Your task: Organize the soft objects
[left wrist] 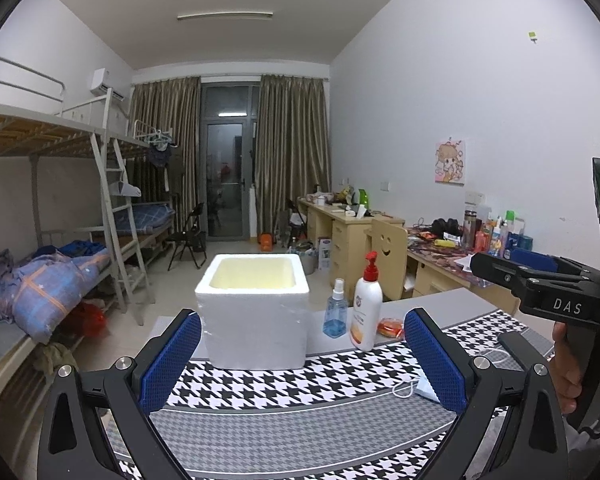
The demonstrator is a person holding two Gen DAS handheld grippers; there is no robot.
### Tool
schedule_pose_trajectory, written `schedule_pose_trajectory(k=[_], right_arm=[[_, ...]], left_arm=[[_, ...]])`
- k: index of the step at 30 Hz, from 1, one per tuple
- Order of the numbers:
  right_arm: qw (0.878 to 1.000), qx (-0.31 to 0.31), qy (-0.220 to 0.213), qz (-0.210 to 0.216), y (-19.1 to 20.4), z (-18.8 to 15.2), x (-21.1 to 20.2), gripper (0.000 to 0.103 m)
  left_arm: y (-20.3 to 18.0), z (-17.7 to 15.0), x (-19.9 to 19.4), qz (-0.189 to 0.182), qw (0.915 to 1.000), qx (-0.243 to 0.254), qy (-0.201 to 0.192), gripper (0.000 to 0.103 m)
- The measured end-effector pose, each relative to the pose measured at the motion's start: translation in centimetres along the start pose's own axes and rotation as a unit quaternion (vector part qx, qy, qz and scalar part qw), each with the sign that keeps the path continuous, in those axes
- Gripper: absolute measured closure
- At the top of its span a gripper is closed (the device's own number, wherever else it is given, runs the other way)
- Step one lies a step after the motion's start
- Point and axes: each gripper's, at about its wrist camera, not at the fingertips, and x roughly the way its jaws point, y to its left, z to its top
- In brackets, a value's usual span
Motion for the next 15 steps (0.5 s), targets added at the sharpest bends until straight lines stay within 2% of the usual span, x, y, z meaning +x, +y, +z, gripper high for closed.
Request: schedule_pose_trajectory(k=[10,15], right_arm=[[1.0,0.003,0.002,-0.019,-1.3,-1.3,-0.7,0.009],[0.999,0.002,0.0,-0.037,-2.0,-2.1,-1.0,0.009]], left_arm=[[-1.7,-0.7,0.8,-0.027,0.9996,-0.006,0.004,0.001],[-2.6,-1.1,1.3,-0.026,0.9997,0.0,0.004,0.001]])
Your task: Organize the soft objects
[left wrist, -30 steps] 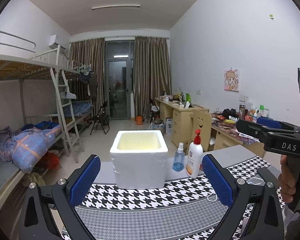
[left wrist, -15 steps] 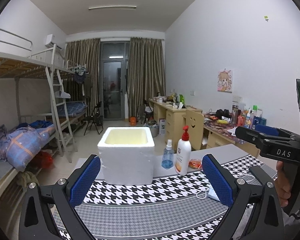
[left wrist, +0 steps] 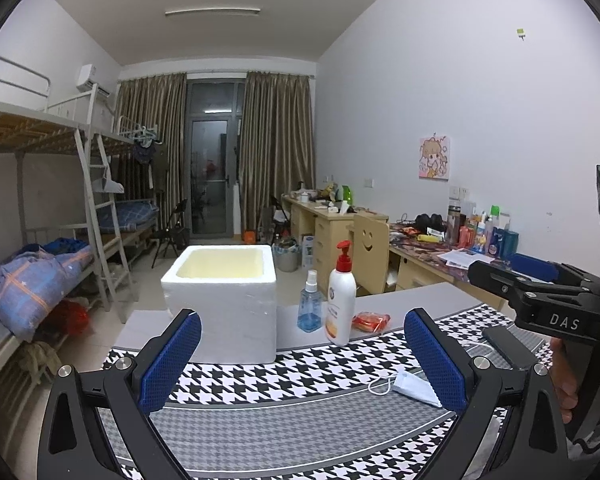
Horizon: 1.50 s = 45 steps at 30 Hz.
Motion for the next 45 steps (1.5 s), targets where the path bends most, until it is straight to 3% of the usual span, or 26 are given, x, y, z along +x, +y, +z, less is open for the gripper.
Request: schedule_pose_trajectory(k=[17,45], right_arm=[[1.0,-0.002,0.005,-0.031,-2.2,-2.2,-1.8,0.009],[0.998,0.006,0.036,-0.056,-5.8,-6.6,-3.6,0.009]], left_arm=[[-3.0,-1.1,1.9,-0.054,0.9985,-0.008,0.013,0.001],[-8.5,-3.7,6.2,-0.125,0.9885,0.024,0.082,0.001]])
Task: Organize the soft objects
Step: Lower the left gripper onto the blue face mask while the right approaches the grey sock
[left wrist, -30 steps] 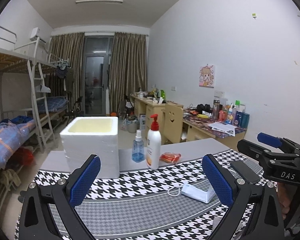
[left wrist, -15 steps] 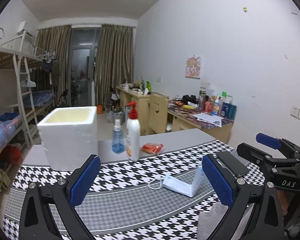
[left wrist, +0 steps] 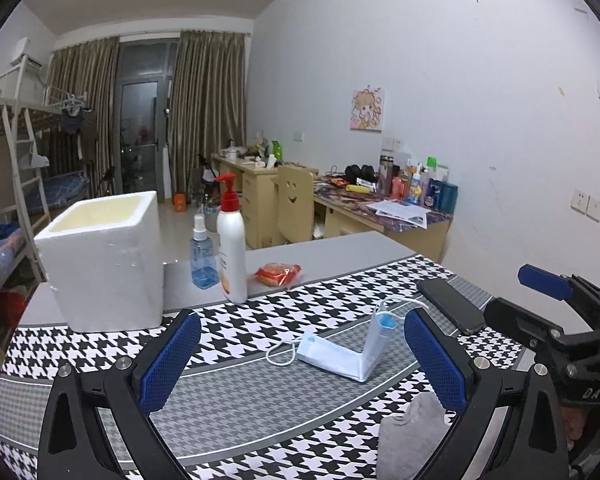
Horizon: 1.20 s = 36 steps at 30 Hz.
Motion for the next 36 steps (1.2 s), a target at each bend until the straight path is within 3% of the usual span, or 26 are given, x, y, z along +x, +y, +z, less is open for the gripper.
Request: schedule_pose_trajectory(k=[20,36], right_arm=[[0.999,-0.003,0.052,0.006,-0.9,-3.8,1.1,0.009],[0.996,-0.004,0.088,0.021,-1.1,-6.4,2.2,0.009]], left_arm=[[-1.9,-1.3,5.1,-0.025,0.9967,0.036,0.068,0.001],[-3.5,-2.9,9.9,-0.04,0.9895,0.062,0.125,0.001]])
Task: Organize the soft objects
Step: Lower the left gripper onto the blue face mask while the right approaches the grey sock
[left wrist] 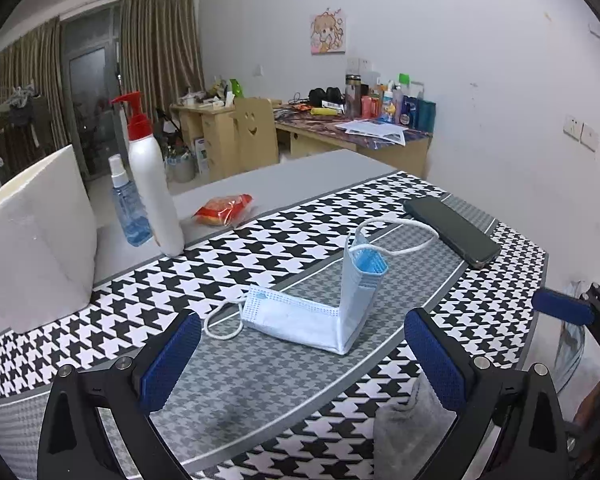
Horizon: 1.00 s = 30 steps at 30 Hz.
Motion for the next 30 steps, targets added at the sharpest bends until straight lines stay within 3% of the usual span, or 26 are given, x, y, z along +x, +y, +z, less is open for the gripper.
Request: schedule_pose_trajectory(k=[15,24,26,30], right_arm=[[0.998,-0.028,0.038,0.039,0.9,-1.9,0.6,0.009],[0.996,-0.019,0.065,0.058,0.5,-2.4,1.4,0.009],[0.996,-0.022,0.068,0.061,0.6,-2.5,1.4,0.009],[0.995,-0.037,0.072,0.065,1.1,-2.6,1.4,0.009]], left_arm=[[-1.0,0.5,3.7,-0.026,0.9993,0.017,0.019,0.002],[-1.4,0.0,5.4,-0.038,0.9979,0.017,0.049,0.029],[-1.5,-0.3,5.7,-0.041,0.9974,0.02,0.056,0.037],[-1.9,-0.5,6.4,-0.049,0.9961,0.026,0.069,0.065]])
